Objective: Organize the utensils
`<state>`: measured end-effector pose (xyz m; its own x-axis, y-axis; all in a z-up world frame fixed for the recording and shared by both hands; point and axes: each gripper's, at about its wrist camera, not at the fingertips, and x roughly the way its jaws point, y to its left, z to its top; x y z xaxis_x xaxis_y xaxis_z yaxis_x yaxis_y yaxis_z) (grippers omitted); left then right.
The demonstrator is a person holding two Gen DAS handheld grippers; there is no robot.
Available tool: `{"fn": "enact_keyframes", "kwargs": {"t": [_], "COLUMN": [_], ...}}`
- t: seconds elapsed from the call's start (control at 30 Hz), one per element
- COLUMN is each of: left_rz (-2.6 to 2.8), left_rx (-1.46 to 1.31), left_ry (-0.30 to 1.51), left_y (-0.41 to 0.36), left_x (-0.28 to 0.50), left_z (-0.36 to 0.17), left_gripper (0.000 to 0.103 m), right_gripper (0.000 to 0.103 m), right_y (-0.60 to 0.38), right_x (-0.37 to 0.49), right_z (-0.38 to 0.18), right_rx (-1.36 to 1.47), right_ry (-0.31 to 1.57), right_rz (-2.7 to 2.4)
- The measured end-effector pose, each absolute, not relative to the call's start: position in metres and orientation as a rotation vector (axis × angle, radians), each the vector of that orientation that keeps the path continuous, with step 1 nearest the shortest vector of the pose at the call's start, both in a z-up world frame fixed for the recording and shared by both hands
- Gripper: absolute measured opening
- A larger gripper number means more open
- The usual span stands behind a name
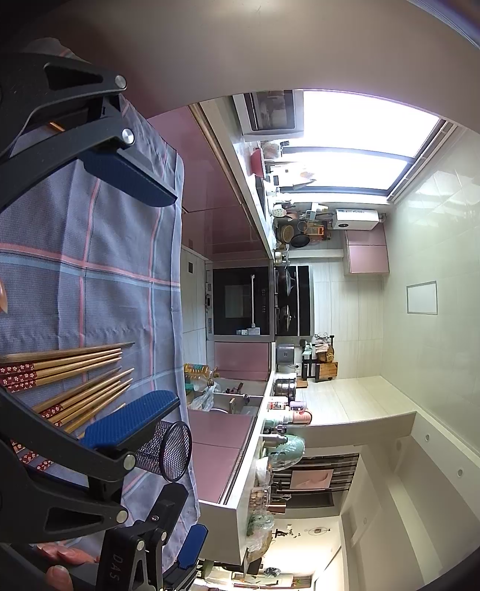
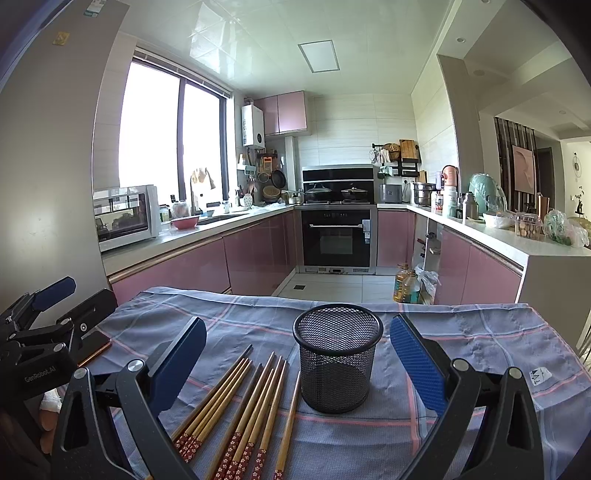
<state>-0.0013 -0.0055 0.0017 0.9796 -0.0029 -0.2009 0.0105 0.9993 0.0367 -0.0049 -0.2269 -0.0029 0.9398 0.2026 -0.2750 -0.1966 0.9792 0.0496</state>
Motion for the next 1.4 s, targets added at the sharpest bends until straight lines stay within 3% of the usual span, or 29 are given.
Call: {"fn": "enact_keyframes", "kwargs": {"t": [1.13, 1.4], "left_rz": [-0.018, -0.063], "left_rx": [0.046, 0.07], "left_ry": [0.232, 0.34], "left_y": [-0.007, -0.007], "left_x": [0.004, 0.024], "left_z": [-0.006, -0.019], "left_gripper": [0.098, 0.098], "right_gripper": [0.096, 0.096], "right_y": [-0.225, -0.222], "right_x": [-0.004, 0.008], "right_z": [-0.005, -0.025], "right_rx": [0.024, -0.013], "right_ry": [0.292, 0.432], "right_rz": [0.216, 0.285]}}
